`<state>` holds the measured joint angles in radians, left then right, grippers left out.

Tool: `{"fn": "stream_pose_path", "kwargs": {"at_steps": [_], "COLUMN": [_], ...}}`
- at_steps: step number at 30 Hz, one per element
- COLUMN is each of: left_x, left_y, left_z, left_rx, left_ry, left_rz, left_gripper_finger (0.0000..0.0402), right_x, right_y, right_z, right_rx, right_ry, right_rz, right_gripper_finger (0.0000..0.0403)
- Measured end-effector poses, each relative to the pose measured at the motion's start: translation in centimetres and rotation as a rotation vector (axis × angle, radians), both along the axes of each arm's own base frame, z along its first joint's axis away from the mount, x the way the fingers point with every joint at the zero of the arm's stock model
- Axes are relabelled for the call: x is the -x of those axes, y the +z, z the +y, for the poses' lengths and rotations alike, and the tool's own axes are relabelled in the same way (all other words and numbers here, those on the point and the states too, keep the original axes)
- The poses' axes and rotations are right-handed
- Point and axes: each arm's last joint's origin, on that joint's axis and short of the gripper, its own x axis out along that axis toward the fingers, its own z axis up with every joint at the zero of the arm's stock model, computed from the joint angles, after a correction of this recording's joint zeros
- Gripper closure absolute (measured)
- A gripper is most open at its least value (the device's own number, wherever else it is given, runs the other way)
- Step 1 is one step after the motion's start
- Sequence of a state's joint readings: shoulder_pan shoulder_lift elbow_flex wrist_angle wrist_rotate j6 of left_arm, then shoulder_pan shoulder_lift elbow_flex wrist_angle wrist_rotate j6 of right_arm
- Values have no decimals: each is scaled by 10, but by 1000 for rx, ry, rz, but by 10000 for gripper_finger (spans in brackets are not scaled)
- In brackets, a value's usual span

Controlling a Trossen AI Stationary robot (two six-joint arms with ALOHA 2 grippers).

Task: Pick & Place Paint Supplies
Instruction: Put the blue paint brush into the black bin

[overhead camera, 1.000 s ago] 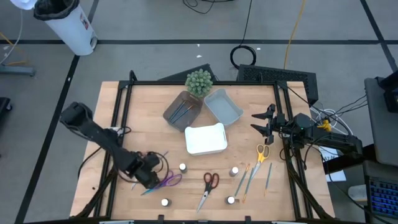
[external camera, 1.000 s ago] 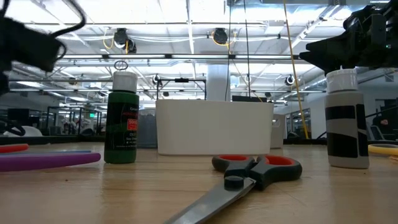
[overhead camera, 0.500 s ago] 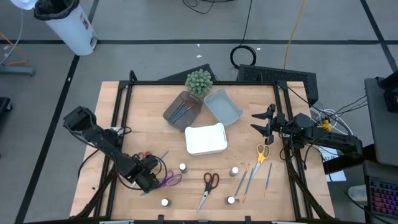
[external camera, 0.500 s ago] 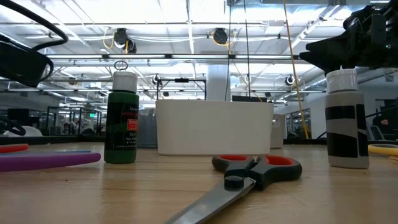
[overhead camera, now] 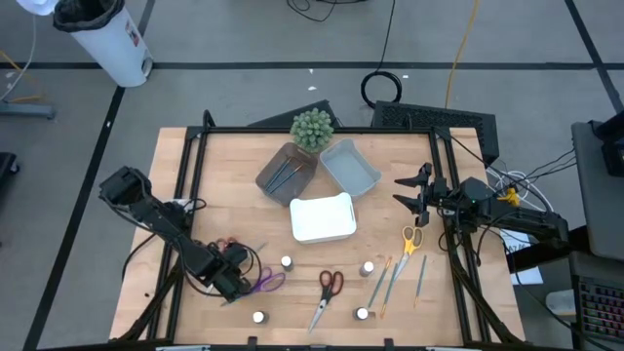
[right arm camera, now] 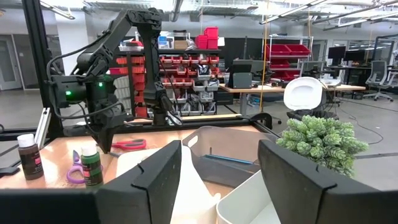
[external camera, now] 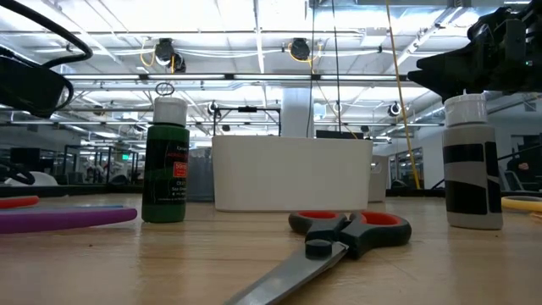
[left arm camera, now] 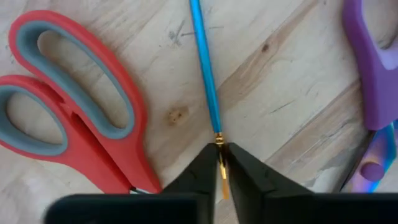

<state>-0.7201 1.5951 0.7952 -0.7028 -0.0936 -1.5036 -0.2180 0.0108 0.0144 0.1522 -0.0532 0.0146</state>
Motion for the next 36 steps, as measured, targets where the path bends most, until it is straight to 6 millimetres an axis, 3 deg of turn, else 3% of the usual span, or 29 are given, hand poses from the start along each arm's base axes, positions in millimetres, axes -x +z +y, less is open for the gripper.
{"fn": "stream_pose_path", "kwargs": {"at_steps": [11, 25, 36], "left_x": [0, 14, 7], "left_y": [2, 52, 65], "left_z": [3, 11, 26], "left_rx": [-98, -169, -373], "left_ry": [-11, 9, 36], "left_rz": [-96, -413, -592], "left_gripper_finger": [398, 401, 401], "right_x": [0, 0, 0], "right_y": [0, 0, 0], "right_z": [0, 0, 0], "right_rx": [0, 0, 0], "right_ry": [0, 0, 0], "right_rz": [0, 0, 0], "right_gripper_finger": [196, 198, 196]}}
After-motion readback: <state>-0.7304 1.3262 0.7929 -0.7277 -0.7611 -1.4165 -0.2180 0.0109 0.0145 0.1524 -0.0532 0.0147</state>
